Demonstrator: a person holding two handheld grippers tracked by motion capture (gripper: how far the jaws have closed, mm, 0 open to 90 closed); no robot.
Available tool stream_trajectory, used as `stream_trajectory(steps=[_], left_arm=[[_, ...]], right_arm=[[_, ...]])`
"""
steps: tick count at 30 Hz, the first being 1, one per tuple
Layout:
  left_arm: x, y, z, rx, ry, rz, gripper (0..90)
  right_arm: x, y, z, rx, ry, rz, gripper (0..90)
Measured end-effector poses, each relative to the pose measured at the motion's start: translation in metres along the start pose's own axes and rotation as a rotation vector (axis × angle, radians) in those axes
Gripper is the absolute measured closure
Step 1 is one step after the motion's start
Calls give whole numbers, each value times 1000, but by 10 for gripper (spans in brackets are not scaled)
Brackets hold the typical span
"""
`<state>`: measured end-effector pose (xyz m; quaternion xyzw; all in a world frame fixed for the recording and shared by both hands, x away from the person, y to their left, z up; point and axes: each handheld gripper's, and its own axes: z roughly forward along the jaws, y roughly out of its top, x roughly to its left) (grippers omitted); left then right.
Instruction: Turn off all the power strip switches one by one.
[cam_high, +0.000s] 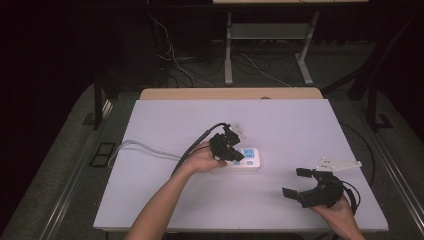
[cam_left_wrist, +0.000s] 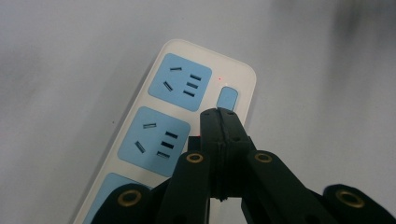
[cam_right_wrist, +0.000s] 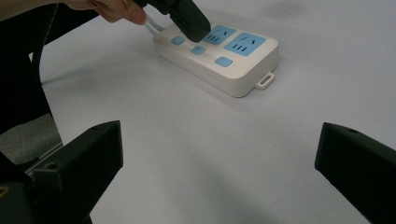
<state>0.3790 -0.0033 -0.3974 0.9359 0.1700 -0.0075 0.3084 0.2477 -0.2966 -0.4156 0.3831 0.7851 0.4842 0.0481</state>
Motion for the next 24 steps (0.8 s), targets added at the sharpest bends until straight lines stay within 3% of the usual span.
stream_trajectory(steps=[11, 24], left_arm=[[2, -3, 6, 43, 10, 6, 894], [2, -5, 6, 34, -1, -7, 894]], right_arm=[[0, 0, 0, 1, -1, 1, 9], [0, 0, 0, 2, -2, 1, 9]])
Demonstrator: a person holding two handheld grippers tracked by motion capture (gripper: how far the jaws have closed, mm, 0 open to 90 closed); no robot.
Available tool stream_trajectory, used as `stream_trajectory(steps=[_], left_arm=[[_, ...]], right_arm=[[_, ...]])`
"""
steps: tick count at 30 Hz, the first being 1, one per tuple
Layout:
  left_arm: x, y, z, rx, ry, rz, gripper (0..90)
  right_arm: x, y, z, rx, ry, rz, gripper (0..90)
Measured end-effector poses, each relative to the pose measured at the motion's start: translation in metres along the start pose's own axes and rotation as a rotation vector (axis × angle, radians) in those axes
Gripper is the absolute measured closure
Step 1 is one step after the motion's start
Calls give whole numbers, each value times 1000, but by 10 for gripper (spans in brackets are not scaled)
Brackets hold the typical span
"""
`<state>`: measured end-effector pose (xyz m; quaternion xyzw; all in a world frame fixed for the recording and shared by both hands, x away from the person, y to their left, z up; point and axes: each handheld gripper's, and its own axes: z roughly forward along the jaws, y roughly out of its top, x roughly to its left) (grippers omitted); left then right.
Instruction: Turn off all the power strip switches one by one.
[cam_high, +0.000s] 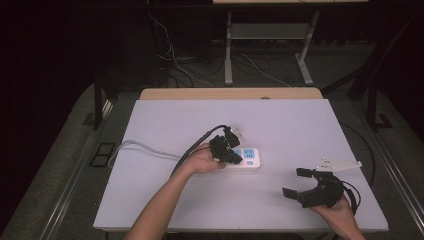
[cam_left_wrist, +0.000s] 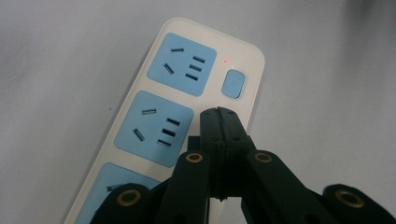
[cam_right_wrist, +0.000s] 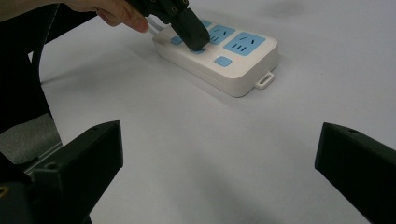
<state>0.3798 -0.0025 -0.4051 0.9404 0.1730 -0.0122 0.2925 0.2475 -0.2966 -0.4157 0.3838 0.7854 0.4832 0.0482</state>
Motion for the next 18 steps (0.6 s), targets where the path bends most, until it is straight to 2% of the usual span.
stream_trajectory(steps=[5, 9, 18], left_arm=[[5, -3, -1, 0, -46, -32, 895], [5, -4, -1, -8, -46, -23, 895], [6, -5, 0, -9, -50, -42, 896]], right_arm=[[0, 0, 0, 2, 0, -3, 9], [0, 0, 1, 4, 0, -1, 9], [1, 0, 0, 5, -1, -3, 9]])
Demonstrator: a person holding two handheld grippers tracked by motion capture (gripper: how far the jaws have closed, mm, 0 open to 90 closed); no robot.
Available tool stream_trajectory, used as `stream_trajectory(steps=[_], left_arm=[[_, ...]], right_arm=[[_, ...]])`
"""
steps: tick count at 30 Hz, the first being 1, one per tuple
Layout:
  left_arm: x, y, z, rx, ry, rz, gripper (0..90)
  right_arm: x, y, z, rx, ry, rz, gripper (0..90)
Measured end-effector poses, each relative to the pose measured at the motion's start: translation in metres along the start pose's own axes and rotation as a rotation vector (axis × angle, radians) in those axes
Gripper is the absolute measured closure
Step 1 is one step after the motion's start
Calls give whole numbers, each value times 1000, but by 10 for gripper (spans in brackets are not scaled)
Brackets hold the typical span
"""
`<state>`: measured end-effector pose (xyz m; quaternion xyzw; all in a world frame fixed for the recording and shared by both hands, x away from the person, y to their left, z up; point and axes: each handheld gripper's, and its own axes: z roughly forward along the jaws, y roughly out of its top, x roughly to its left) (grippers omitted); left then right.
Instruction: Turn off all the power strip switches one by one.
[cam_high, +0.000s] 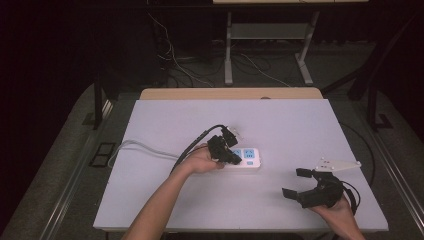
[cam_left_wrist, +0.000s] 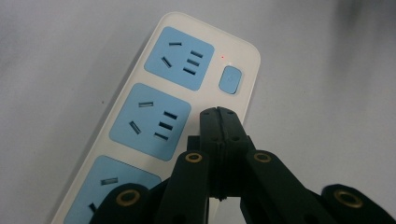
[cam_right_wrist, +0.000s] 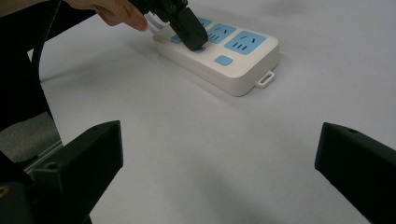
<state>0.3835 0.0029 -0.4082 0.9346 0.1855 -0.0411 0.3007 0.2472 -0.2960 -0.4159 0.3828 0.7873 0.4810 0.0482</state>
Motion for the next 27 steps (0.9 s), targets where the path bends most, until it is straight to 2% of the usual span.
stream_trajectory(steps=[5, 11, 14, 18, 22, 25, 27], left_arm=[[2, -1, 0, -5, -13, -14, 897], [0, -2, 0, -19, 2, -8, 896], [-3, -2, 1, -27, 26, 12, 896], [-7, -1, 4, -44, 38, 19, 895], [-7, -1, 4, -41, 36, 13, 895], [-5, -1, 2, -70, 9, -7, 894], [-6, -1, 1, -58, 23, 6, 893]], right_arm=[[0, 0, 0, -1, -1, -2, 9], [0, 0, -1, -1, 0, -3, 9], [0, 0, 0, 0, 0, -4, 9], [-1, 0, -1, 2, 1, -4, 9], [-1, 0, -1, 3, 1, -3, 9], [-2, 0, -1, 2, -1, -2, 9], [-2, 0, -1, 1, -1, -2, 9]])
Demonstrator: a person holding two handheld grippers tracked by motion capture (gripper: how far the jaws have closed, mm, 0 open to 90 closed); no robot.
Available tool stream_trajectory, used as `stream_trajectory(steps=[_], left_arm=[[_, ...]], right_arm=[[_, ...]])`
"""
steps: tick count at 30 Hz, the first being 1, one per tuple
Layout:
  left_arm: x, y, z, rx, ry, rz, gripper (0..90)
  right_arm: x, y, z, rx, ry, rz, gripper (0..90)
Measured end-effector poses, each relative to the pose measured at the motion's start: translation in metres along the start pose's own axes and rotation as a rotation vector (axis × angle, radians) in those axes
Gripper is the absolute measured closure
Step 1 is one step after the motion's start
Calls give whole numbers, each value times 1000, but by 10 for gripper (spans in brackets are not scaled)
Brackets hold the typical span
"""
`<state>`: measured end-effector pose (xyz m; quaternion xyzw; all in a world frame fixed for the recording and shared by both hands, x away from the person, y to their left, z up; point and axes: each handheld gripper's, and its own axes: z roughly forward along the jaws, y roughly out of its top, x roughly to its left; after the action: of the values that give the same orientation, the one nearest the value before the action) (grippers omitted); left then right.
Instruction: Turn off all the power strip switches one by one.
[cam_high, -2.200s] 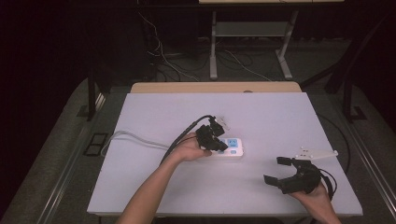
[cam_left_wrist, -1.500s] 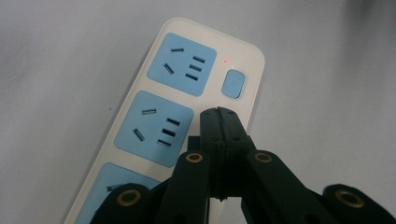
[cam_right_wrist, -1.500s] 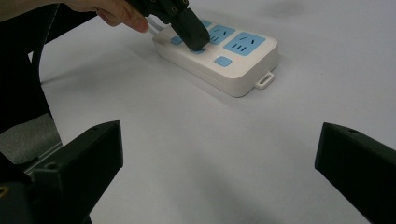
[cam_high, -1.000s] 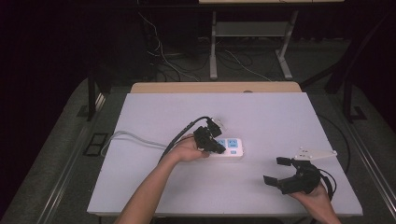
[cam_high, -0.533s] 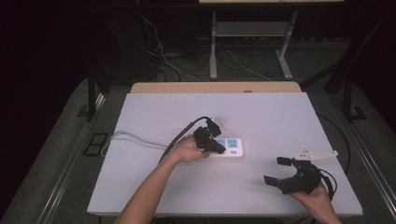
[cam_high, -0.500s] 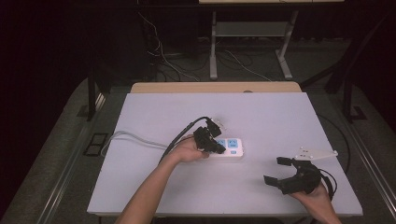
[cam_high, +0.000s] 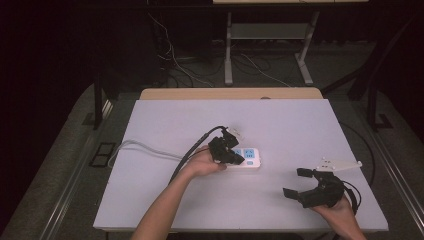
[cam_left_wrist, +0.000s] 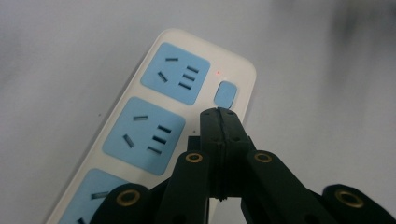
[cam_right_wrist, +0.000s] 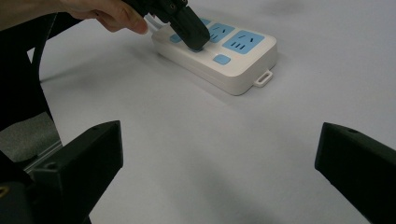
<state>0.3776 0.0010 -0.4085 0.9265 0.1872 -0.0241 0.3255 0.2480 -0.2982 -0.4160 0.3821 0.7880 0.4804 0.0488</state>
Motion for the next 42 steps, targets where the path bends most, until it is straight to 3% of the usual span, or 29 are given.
stream_trajectory(steps=[4, 10, 23, 42], left_arm=[[-1, 0, -3, 7, 15, 10, 892], [-3, 3, -13, -23, 18, 8, 892], [-8, 19, -25, -43, 27, 43, 892], [-10, 34, -3, -10, 14, 65, 891]], right_arm=[[0, 0, 0, 1, 0, -1, 9], [0, 0, 0, 1, -1, -1, 9], [0, 0, 0, -2, 0, 1, 9], [-1, 0, 0, -2, 2, 0, 9]])
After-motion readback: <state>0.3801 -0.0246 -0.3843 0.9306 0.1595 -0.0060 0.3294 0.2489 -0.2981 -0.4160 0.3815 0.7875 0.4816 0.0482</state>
